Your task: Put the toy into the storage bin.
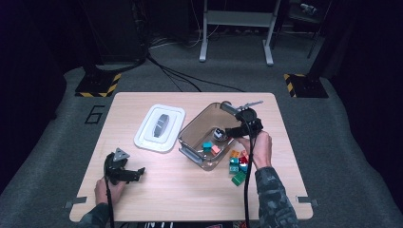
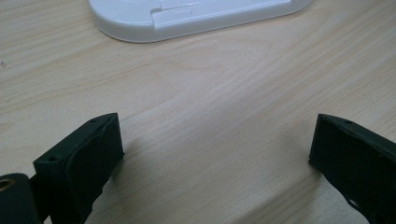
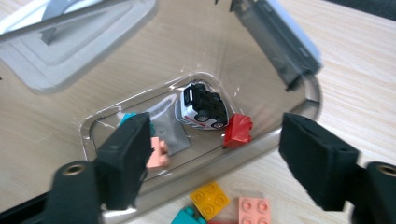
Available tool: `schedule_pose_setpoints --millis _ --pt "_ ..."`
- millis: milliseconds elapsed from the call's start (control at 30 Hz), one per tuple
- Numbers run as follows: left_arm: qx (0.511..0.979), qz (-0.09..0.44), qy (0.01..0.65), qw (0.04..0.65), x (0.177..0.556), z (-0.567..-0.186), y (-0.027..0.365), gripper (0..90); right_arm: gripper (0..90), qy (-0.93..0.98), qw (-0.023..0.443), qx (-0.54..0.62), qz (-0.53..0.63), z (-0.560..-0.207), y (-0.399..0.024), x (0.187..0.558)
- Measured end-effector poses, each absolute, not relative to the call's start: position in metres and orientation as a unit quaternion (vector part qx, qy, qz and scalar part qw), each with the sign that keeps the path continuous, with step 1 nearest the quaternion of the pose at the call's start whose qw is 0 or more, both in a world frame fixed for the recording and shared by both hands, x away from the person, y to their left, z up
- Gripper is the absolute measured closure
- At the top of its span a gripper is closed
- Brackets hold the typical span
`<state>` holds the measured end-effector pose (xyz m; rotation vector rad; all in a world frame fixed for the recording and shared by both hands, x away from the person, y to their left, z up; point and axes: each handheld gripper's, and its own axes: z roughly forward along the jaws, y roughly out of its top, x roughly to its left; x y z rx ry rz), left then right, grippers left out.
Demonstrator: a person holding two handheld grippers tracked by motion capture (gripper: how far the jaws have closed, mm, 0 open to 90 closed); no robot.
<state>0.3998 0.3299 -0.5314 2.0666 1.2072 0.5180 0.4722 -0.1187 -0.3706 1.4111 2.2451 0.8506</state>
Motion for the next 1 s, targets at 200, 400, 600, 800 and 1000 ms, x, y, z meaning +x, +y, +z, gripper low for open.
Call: schedule_pose_setpoints --millis 200,400,600,800,1000 --pt "0.794 0.199 0.464 0.340 0.400 -0.531 0.330 2.6 14.6 0.781 0.182 0.505 0.319 -0.377 -0.140 0.456" --pt "0.794 0.199 0.463 0.340 0.400 -0.532 0.330 2.5 7.4 0.772 0.160 0.528 0.316 -0.405 -0.166 0.449" --pt "0.794 0.199 0.463 0.339 0.400 -0.531 0.330 2.5 11.6 0.758 0.142 0.562 0.299 -0.442 -0.185 0.449" --pt "0.794 0.200 0.463 0.339 0.400 -0.531 0.330 2.5 23.3 0.747 0.143 0.578 0.295 -0.463 -0.192 0.455" --pt "0.794 0.200 0.463 0.339 0.400 -0.531 0.330 2.5 39.0 0.754 0.147 0.573 0.286 -0.471 -0.188 0.463"
